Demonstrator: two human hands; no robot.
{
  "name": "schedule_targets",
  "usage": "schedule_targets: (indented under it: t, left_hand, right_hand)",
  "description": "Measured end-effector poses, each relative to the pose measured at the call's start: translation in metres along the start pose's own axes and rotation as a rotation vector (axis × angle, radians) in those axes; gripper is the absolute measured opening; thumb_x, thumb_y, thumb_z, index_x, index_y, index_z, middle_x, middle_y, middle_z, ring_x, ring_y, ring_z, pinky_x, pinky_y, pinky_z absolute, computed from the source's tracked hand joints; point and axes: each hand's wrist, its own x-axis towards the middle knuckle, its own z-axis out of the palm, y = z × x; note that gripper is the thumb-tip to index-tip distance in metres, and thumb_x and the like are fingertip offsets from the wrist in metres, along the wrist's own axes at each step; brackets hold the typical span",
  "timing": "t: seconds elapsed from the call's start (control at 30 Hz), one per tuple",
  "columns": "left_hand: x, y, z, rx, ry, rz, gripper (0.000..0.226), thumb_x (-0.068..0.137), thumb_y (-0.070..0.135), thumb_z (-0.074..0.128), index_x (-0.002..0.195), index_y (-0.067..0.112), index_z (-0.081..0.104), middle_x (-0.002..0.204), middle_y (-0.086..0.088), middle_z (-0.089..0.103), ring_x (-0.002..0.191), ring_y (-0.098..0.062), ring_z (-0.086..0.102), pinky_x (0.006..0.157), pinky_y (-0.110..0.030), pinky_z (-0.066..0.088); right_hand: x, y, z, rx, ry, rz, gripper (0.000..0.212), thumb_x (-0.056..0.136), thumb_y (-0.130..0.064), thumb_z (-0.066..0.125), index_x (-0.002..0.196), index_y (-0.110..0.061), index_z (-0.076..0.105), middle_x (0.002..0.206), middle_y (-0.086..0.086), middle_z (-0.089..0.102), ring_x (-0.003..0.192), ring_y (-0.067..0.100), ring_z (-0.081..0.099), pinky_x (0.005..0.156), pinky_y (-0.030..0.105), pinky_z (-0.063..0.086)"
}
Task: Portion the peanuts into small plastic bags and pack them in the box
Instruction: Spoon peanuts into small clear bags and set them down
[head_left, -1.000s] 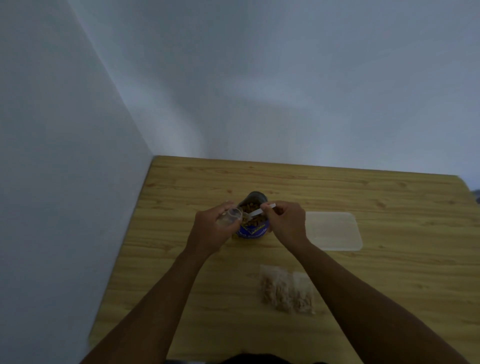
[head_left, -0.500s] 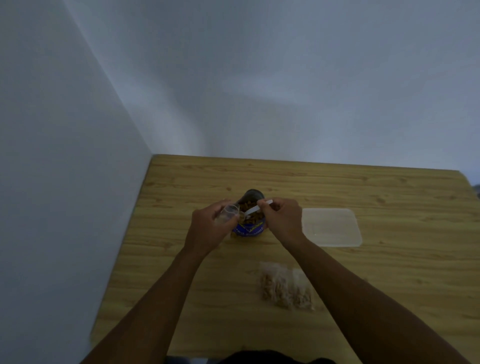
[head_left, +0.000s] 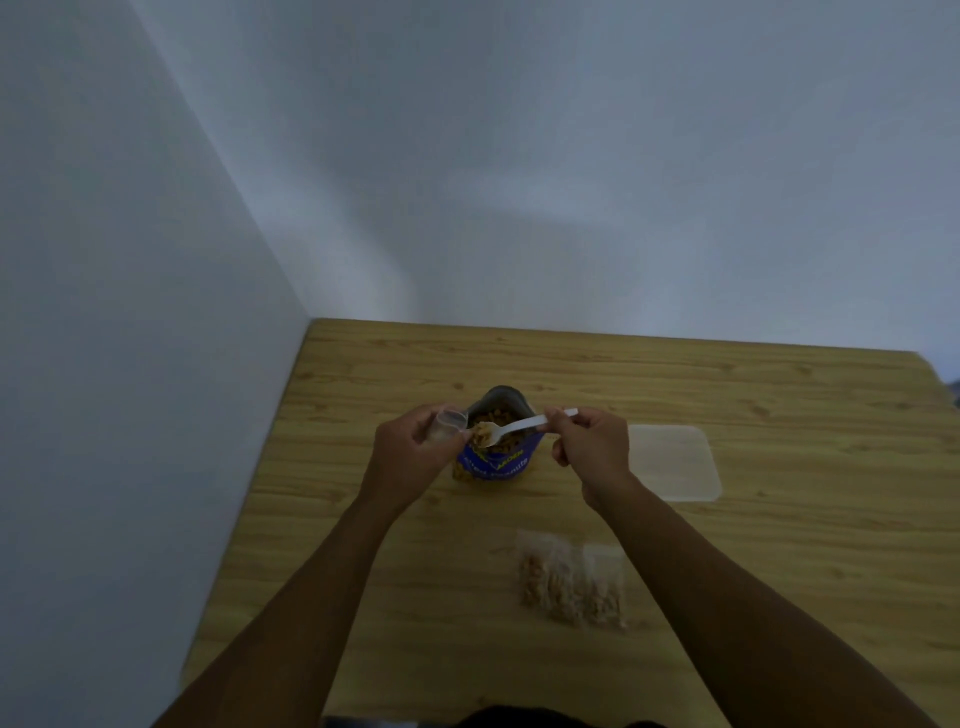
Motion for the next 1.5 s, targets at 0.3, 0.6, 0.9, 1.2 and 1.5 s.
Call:
schedule_targets:
  t: [0.3,0.6,0.9,1.2,1.5]
  left_hand:
    - [0.008,0.007,0.004,0.113,0.054,0.012,0.034,0.08,0.026,0.077,0.113,0.017,0.072,0.105,0.006,0.073,0.095,0.0,0.067,0.077,-0.016,0.054]
    - [0.018,0.029,0.019,0.189,0.025,0.115,0.04,0.075,0.022,0.081,0.113,0.015,0.071,0.102,0.004,0.071,0.092,-0.005,0.066,0.079,-0.025,0.056]
    - [0.015,0.051,0.035,0.15,-0.034,0.176,0.035,0.075,0.018,0.083,0.108,0.013,0.073,0.091,0.002,0.072,0.081,-0.008,0.067,0.071,-0.024,0.057]
    - [0.013,0.044,0.026,0.134,0.035,0.123,0.032,0.078,0.017,0.08,0.109,0.015,0.073,0.087,0.005,0.073,0.078,-0.006,0.068,0.066,-0.022,0.057]
    - [0.007,0.029,0.004,0.205,0.093,0.077,0.034,0.081,0.019,0.077,0.113,0.011,0.072,0.099,0.002,0.074,0.084,0.0,0.067,0.066,-0.002,0.046]
  right_hand:
    - [0.007,-0.016,-0.035,0.181,-0.03,0.124,0.014,0.093,-0.011,0.068,0.094,0.003,0.07,0.086,0.019,0.075,0.043,0.014,0.047,0.044,0.026,0.041]
    - [0.005,-0.072,-0.048,0.142,-0.118,-0.148,0.014,0.091,-0.014,0.071,0.088,-0.001,0.075,0.08,0.015,0.076,0.041,0.016,0.046,0.042,0.026,0.038]
    - [-0.021,-0.092,-0.034,-0.301,-0.223,-0.593,0.012,0.09,-0.024,0.074,0.084,-0.015,0.08,0.055,-0.008,0.067,0.044,0.006,0.056,0.048,0.025,0.048]
    - [-0.013,-0.1,-0.044,-0.185,-0.15,-0.693,0.007,0.093,-0.02,0.071,0.093,-0.016,0.077,0.065,-0.002,0.068,0.048,0.024,0.058,0.042,0.033,0.05]
    - [-0.001,-0.031,-0.029,-0.443,-0.068,-0.582,0.014,0.093,-0.027,0.07,0.09,-0.019,0.081,0.071,-0.011,0.072,0.058,-0.001,0.063,0.058,0.023,0.051]
